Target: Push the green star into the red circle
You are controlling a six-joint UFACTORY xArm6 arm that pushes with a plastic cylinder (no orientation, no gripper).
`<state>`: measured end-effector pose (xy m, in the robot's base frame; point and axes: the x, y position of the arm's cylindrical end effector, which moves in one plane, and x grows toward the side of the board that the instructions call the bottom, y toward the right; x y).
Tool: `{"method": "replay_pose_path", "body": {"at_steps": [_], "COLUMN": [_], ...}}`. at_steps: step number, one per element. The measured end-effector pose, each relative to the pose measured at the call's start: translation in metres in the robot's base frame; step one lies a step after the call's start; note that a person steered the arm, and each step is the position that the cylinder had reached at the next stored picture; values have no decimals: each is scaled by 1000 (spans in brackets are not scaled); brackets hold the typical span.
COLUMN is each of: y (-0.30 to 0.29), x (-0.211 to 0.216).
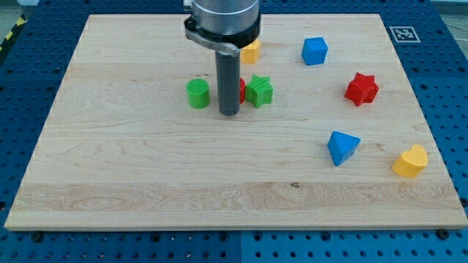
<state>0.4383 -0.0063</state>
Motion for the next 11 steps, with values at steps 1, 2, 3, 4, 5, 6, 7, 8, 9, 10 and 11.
{"method": "replay_pose_path", "body": {"at_steps": [1, 2, 3, 4, 5, 6, 7, 8, 9, 10, 11], "y": [9, 59, 77, 82, 86, 83, 67, 53, 49, 45, 44], "x": [1, 31, 45, 20, -1, -13, -24, -25, -25, -30, -30]}}
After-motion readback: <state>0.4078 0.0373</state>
